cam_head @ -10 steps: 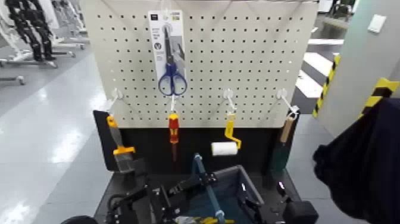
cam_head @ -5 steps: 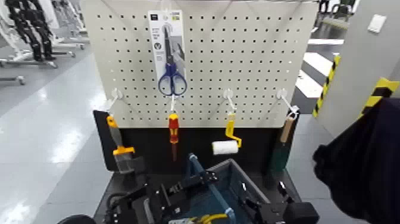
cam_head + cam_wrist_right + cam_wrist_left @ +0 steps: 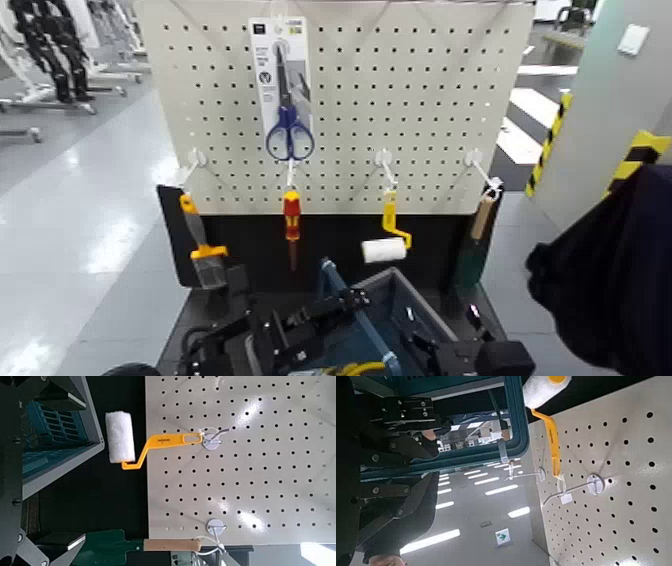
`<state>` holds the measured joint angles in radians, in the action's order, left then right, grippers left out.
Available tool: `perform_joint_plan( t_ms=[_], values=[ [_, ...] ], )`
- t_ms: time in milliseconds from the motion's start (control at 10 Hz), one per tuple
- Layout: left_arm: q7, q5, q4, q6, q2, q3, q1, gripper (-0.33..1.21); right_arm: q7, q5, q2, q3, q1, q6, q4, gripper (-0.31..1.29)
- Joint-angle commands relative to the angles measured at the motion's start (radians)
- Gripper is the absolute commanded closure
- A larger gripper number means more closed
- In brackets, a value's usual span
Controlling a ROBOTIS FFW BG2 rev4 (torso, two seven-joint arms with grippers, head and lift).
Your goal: Grasp the handle of the crate.
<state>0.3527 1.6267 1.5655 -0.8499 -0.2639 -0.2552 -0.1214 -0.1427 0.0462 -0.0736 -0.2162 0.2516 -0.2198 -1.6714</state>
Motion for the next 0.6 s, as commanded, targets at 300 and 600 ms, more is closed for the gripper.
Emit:
perform_joint_plan(
  t_ms=[300,600],
  values=[
    [0.000,0.009,0.002,0.000,0.000,-0.004,-0.001,1.19,0.000,0.000,0.000,0.000,0.000,0.003,0.001,0.15],
    [0.000,0.012,0.002,0.000,0.000,-0.004,-0.001,1.19,-0.003,-0.005,0.002,0.000,0.000,0.003,0.001,0.14]
  ],
)
